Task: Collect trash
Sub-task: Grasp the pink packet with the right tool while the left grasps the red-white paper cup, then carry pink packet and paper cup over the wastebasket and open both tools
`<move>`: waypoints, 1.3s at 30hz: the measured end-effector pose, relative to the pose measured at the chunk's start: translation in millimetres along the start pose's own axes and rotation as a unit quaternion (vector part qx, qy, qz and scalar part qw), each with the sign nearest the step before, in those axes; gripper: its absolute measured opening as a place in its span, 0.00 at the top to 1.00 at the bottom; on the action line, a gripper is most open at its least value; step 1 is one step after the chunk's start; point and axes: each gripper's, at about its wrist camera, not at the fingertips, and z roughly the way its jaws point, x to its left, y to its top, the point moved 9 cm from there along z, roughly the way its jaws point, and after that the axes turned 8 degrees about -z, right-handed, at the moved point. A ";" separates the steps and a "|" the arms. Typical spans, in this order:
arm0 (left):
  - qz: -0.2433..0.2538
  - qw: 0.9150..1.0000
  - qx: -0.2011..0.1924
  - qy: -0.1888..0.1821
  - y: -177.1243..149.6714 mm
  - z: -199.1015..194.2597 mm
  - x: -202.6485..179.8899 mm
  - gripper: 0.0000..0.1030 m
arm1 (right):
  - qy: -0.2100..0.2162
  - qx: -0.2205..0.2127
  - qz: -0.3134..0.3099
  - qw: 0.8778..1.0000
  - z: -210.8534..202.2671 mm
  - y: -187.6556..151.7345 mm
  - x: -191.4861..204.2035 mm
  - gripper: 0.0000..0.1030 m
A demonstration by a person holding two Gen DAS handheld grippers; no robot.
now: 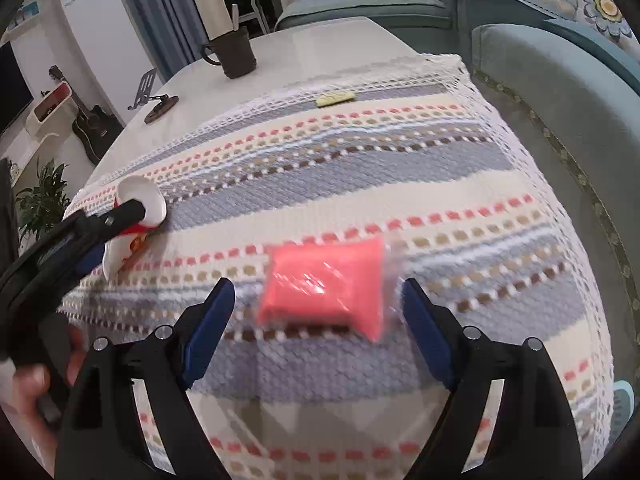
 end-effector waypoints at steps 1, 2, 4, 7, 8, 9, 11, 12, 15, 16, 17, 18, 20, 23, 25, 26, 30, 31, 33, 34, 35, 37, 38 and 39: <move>0.003 1.000 0.000 -0.001 -1.5 -2.4 0.3 0.26 | -0.009 0.000 -0.006 1.000 1.6 1.4 1.3 0.22; 0.006 1.000 0.000 -0.001 -2.8 -4.2 0.9 0.26 | -0.017 0.002 -0.013 1.000 2.7 1.6 2.2 0.22; 0.008 1.000 -0.003 0.002 -5.1 -7.7 2.2 0.26 | -0.029 0.006 -0.020 0.999 5.2 1.8 3.1 0.22; 0.017 1.000 -0.011 0.012 -8.4 -13.7 2.3 0.26 | -0.048 0.005 -0.029 0.998 6.3 2.5 4.7 0.28; 0.023 1.000 -0.014 0.015 -9.6 -15.3 1.6 0.26 | -0.051 0.004 -0.032 0.998 5.8 1.9 5.0 0.41; 0.031 0.999 -0.017 0.017 -11.8 -18.1 -0.1 0.26 | -0.048 0.002 -0.036 0.998 4.9 1.3 6.9 0.46; 0.051 0.998 -0.029 0.012 -17.4 -27.7 -6.8 0.26 | -0.046 -0.007 -0.040 0.998 -0.2 -0.3 8.3 0.48; 0.061 0.997 -0.035 0.006 -20.8 -33.3 -10.8 0.26 | -0.045 -0.012 -0.040 0.998 -4.0 -1.1 9.3 0.49; 0.092 0.994 -0.049 -0.020 -36.3 -53.9 -27.0 0.26 | -0.037 -0.041 -0.031 0.998 -28.3 -6.4 7.7 0.50; 0.101 0.993 -0.049 -0.032 -43.6 -62.0 -34.8 0.26 | -0.043 -0.048 -0.027 0.998 -38.5 -9.2 4.4 0.50; 0.107 0.992 -0.048 -0.042 -49.4 -69.3 -42.3 0.26 | -0.051 -0.059 -0.023 0.997 -53.4 -11.6 -0.6 0.50; 0.112 0.991 -0.048 -0.053 -54.3 -77.1 -50.7 0.26 | -0.057 -0.068 -0.020 0.996 -66.5 -12.8 -5.2 0.50; 0.127 0.988 -0.052 -0.076 -64.4 -99.0 -74.5 0.26 | -0.070 -0.089 -0.014 0.993 -101.0 -14.4 -18.9 0.50; 0.151 0.981 -0.061 -0.106 -77.0 -130.9 -116.1 0.26 | -0.090 -0.113 -0.002 0.989 -154.4 -17.9 -44.3 0.50; 0.166 0.975 -0.058 -0.136 -91.9 -153.2 -152.9 0.26 | -0.103 -0.123 0.008 0.987 -184.9 -23.4 -61.1 0.50; 0.172 0.973 -0.056 -0.146 -98.4 -160.7 -164.7 0.26 | -0.110 -0.127 0.017 0.986 -204.2 -28.5 -73.1 0.50; 0.201 0.962 -0.042 -0.179 -139.9 -189.5 -221.5 0.26 | -0.152 -0.136 0.046 0.978 -260.1 -54.9 -120.9 0.50; 0.212 0.959 -0.034 -0.187 -157.3 -195.3 -240.4 0.26 | -0.160 -0.136 0.056 0.976 -271.0 -63.0 -133.6 0.50; 0.226 0.955 -0.021 -0.194 -180.8 -199.1 -261.2 0.26 | -0.183 -0.128 0.075 0.972 -291.1 -84.9 -165.7 0.50; 0.237 0.951 -0.011 -0.200 -199.4 -201.4 -275.8 0.26 | -0.195 -0.122 0.082 0.970 -298.6 -96.9 -179.9 0.50; 0.245 0.948 -0.004 -0.202 -213.7 -201.3 -285.7 0.26 | -0.210 -0.113 0.091 0.967 -305.8 -111.5 -197.6 0.50; 0.263 0.942 0.020 -0.206 -248.9 -195.4 -305.4 0.26 | -0.227 -0.100 0.110 0.963 -315.0 -137.3 -224.2 0.50; 0.270 0.940 0.030 -0.208 -263.1 -192.1 -312.2 0.26 | -0.231 -0.089 0.127 0.961 -316.5 -156.7 -241.7 0.50; 0.276 0.937 0.042 -0.209 -277.6 -187.4 -318.5 0.26 | -0.232 -0.080 0.139 0.959 -316.0 -169.9 -255.0 0.50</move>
